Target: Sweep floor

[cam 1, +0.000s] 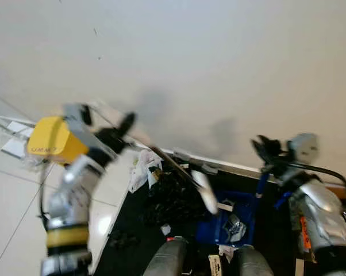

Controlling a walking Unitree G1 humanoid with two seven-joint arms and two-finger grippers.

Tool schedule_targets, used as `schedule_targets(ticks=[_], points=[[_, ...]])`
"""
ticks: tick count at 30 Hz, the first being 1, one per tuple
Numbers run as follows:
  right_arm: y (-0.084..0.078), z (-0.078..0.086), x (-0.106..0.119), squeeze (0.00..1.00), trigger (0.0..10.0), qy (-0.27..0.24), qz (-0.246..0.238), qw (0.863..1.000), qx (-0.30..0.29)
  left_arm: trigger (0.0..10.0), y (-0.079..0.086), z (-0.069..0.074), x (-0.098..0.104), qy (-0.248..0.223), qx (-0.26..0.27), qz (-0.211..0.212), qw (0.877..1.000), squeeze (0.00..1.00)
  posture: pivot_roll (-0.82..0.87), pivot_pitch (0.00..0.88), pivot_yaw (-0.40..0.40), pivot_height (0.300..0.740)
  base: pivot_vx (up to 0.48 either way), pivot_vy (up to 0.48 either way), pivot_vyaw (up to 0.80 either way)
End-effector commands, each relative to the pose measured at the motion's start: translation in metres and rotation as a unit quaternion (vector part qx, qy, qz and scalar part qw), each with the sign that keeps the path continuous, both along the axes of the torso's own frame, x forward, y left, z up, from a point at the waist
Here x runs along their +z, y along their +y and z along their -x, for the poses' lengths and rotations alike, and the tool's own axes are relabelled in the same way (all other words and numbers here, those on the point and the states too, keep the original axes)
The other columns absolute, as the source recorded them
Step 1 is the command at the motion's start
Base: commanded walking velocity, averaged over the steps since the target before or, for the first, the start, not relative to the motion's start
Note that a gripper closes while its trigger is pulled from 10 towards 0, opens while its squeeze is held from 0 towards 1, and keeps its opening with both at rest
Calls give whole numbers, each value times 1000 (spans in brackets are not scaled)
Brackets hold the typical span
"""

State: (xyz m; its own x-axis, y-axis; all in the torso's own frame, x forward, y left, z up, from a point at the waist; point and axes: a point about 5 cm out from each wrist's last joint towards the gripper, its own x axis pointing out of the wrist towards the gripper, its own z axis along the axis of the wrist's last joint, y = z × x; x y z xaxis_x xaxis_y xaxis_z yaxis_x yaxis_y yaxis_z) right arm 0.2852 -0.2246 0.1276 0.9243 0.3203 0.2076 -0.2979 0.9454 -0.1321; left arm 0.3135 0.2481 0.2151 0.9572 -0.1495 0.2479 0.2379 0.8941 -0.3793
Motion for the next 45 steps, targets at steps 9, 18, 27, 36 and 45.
schedule_targets(ticks=[9,18,27,36,45], points=[[-4,20,54,0,10000,-93,-55,994,-7,10000,9,-29,49,67,34,-98,992,0,127,157,176,740,0,0,0],[3,19,78,0,10000,-122,-183,976,-1,10000,-11,-38,37,60,17,-57,996,0,102,122,174,740,0,0,0],[8,16,99,0,10000,-149,-328,933,6,10000,-45,-20,-5,121,-51,-3,991,0,104,118,153,740,0,0,0],[13,18,120,0,10000,-165,-336,923,85,10000,-60,-24,-4,84,-41,-79,992,0,102,102,138,740,0,0,0],[2,31,125,0,10000,-174,-341,917,111,10000,-53,-19,-7,97,-28,-118,988,0,92,84,150,740,0,0,0]])
